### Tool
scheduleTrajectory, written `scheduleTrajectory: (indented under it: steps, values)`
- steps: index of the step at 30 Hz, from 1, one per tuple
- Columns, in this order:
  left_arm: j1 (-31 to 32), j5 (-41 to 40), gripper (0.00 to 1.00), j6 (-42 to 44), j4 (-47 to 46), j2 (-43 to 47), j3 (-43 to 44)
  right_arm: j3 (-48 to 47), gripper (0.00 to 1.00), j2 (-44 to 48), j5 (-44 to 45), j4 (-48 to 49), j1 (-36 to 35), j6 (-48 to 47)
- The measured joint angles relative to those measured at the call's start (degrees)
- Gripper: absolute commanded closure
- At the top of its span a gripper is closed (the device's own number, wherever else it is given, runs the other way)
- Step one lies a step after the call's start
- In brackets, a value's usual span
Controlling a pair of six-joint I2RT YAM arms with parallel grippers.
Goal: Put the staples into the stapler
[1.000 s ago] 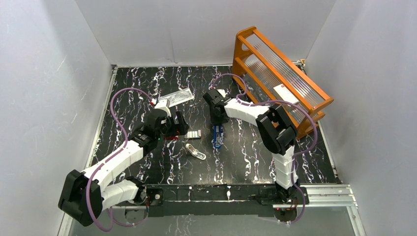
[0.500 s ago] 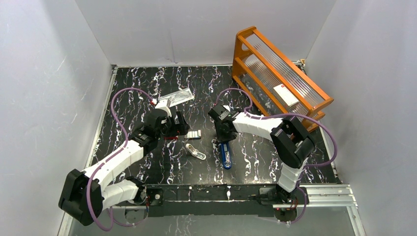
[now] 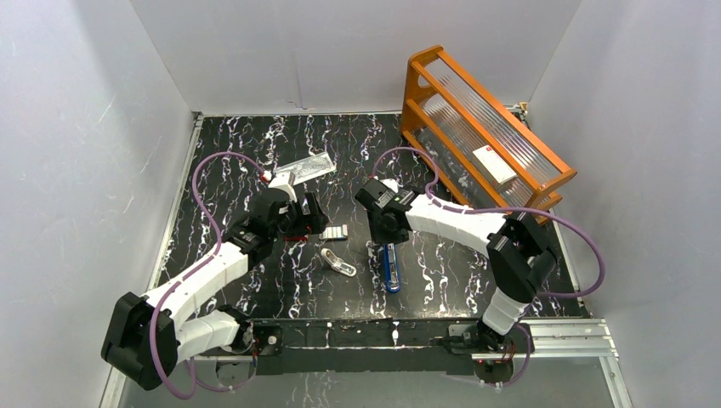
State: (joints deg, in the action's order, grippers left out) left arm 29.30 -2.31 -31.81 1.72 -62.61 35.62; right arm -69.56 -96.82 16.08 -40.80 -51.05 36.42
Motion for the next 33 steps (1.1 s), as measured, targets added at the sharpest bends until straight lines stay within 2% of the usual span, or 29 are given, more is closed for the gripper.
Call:
scheduleTrajectory:
  steps: [6, 27, 33]
  values:
    - [0.0, 0.0, 0.12, -0.2, 0.0, 0.0, 0.0, 0.1, 0.62, 0.5, 0.6, -2.9, -2.0, 3.8]
    - [0.0, 0.2, 0.12, -0.4, 0.0, 0.0, 0.0, 2.2, 0.62, -0.7, 0.7, -2.7, -2.7, 6.9]
    - [0.0, 0.2, 0.12, -0.4, 0.0, 0.0, 0.0, 2.3, 0.67, -0.7, 0.3, -2.3, -2.7, 6.9]
